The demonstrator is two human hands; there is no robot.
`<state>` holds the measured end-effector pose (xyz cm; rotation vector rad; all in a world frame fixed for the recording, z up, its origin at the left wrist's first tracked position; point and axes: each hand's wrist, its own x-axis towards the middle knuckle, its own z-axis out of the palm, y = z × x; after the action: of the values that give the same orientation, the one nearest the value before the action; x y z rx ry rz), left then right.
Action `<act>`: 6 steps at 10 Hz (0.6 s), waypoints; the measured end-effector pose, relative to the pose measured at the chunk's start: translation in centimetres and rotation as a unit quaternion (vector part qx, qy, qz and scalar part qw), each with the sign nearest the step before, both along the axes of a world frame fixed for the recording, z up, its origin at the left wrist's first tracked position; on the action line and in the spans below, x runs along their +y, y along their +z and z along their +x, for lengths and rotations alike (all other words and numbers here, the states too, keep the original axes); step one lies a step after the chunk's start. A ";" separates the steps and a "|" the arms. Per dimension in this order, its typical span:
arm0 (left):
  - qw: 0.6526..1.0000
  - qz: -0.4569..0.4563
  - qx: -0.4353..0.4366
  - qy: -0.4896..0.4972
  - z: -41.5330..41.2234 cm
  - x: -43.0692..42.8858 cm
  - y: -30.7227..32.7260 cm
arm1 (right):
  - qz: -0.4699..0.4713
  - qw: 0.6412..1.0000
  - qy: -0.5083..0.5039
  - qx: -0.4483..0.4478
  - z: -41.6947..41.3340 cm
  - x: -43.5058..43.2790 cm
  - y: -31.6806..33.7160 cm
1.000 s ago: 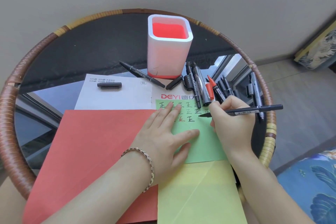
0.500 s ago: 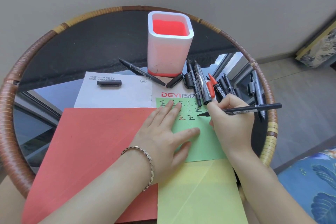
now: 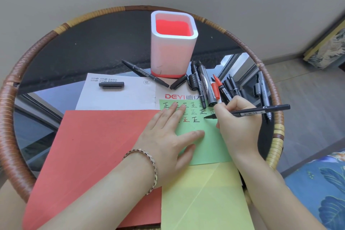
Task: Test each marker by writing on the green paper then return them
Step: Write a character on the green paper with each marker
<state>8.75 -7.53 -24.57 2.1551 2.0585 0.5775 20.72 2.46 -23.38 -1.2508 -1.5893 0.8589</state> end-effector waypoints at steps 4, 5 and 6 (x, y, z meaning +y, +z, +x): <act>1.000 0.000 0.005 0.004 0.1 -0.1 0.1 | -0.009 1.000 0.000 0.006 0.1 -0.1 0.0; 1.000 -0.001 0.004 0.005 0.0 0.0 0.1 | -0.007 1.000 -0.008 0.015 0.2 -0.1 0.0; 1.000 -0.001 0.004 0.004 0.0 0.0 0.1 | -0.009 0.999 -0.004 0.033 0.2 -0.1 0.3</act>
<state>8.78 -7.57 -24.45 2.1537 2.0718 0.5691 20.90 2.32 -23.04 -1.2292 -1.5259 0.9015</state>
